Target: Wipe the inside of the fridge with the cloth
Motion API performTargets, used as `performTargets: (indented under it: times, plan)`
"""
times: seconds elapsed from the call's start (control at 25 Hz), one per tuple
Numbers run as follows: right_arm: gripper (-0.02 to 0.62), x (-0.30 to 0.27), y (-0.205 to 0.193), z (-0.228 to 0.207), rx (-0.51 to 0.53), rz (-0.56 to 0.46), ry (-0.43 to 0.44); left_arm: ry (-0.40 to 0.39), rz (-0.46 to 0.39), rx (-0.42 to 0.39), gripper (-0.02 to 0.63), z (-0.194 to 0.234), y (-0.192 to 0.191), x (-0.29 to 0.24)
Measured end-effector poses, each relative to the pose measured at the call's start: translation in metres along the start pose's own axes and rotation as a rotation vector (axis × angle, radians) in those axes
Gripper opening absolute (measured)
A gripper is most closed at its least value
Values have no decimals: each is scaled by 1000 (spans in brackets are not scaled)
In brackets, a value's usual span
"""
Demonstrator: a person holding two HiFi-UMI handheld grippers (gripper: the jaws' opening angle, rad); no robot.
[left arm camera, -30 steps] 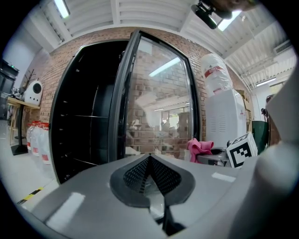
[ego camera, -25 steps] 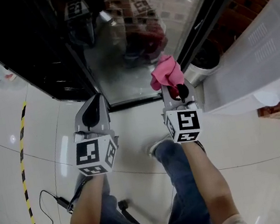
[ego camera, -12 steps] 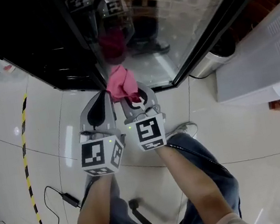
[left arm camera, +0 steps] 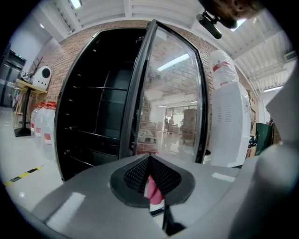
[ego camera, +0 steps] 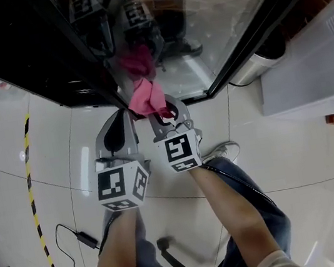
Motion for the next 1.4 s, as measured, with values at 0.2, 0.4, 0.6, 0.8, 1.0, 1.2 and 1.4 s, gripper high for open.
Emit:
performTargets:
  times: [0.2,0.4,0.6,0.8,1.0,1.2,1.4]
  plan:
    - [98,25,-24,-39,-28,29,-77,-24,9,-12,-5,-17,-6,-5]
    - [97,57,-54,-81,-61,61,-164,-40,21,-29,-5,-27,-13,-6]
    - [97,90,-82,-130,-84,98,-261,-34,21,-23,-5,-32,-16,-9]
    - [97,105,-93,-156,-115,122,-331,-40,20,-25,-5,-34,-16,-9]
    - [97,99,-75,-132,-139,56,-313,-38,19,-19,-5,-35,-18,-9]
    - [97,58,-69,-59,-186,-7,-194,-32,1,11,-5,-34,-16,-4]
    - [97,4,-77,1,-182,8,-43,-41,9,18,-5,-33,-20,-2]
Point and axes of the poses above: the fingertips, and each gripper's own axes: x backward along the fingers, z to its left, y out of its top, the point moved 6 cm from there along x, backward along the fingers, and after that the axes turned 11 degrees about y, right-handed, at the moved point
